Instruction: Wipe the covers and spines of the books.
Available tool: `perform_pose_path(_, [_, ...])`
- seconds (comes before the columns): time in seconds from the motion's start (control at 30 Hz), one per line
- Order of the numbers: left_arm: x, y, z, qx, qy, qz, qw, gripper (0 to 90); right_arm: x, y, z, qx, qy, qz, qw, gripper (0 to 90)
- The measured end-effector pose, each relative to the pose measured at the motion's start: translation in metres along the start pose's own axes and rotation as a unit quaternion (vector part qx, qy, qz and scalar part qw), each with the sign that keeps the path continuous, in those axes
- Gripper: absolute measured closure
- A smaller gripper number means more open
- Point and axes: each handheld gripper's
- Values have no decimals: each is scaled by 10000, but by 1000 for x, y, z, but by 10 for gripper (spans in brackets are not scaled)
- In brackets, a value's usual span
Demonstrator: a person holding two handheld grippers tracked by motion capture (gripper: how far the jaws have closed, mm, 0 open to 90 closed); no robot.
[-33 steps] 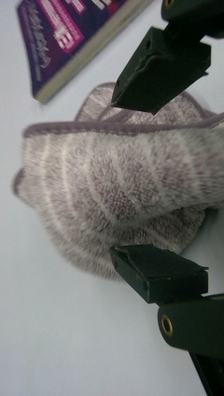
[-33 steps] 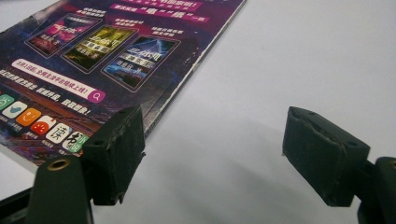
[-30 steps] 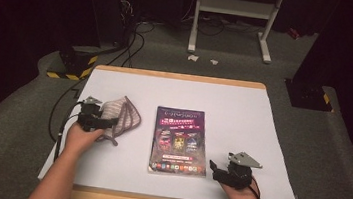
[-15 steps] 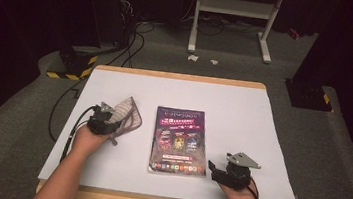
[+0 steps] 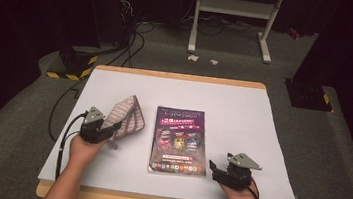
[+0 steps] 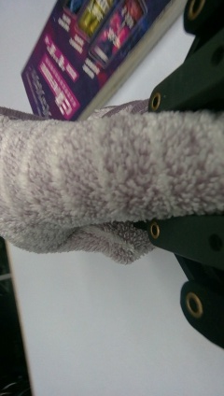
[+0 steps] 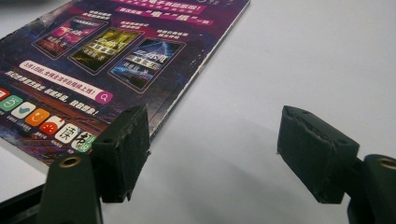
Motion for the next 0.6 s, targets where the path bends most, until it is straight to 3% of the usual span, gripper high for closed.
perform_pose_path(0.2, [11,9,-2,13,344,-242,9991,714,0,0,-1,43,18,-9,10000,280])
perform_pose_path(0.37, [17,17,-2,-56,424,-402,9983,714,1,2,-1,25,35,-63,10000,273])
perform_pose_path(0.6, [22,39,0,-169,502,-867,9948,714,4,3,-1,44,92,-104,9999,274])
Point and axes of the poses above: each handheld gripper's, and its own axes: x roughly backward along the jaws, z roughly out of its top, y roughly to its right, and after that the axes turned 5 degrees about -y, right-handed
